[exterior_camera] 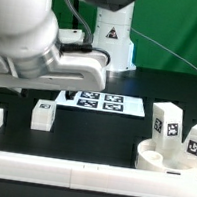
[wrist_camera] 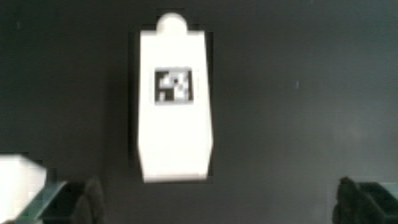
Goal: Assemble stool
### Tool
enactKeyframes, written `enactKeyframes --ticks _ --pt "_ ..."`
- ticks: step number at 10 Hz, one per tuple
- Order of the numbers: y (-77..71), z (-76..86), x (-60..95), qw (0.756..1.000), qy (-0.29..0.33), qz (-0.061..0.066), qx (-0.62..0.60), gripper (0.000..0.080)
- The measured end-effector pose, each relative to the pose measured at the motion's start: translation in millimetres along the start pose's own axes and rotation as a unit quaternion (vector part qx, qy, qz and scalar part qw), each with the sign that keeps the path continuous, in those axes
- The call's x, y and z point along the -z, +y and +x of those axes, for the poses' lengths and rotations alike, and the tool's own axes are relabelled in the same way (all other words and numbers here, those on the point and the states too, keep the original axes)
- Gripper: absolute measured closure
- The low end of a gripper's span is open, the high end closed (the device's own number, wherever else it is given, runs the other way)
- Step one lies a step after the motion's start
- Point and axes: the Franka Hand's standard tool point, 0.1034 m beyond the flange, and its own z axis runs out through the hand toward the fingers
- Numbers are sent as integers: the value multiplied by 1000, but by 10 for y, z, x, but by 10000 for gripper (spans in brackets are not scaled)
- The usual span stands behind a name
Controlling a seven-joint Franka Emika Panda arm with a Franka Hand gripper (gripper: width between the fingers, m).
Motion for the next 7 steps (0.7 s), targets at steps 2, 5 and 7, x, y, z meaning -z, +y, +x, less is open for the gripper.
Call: enactKeyframes --ticks 2,5,7 --pt "107 -14 -145 997 -81 -8 -6 151" --pt "198 59 -140 994 -98 -38 -9 151" --pt "212 62 -182 994 -100 -35 -11 151"
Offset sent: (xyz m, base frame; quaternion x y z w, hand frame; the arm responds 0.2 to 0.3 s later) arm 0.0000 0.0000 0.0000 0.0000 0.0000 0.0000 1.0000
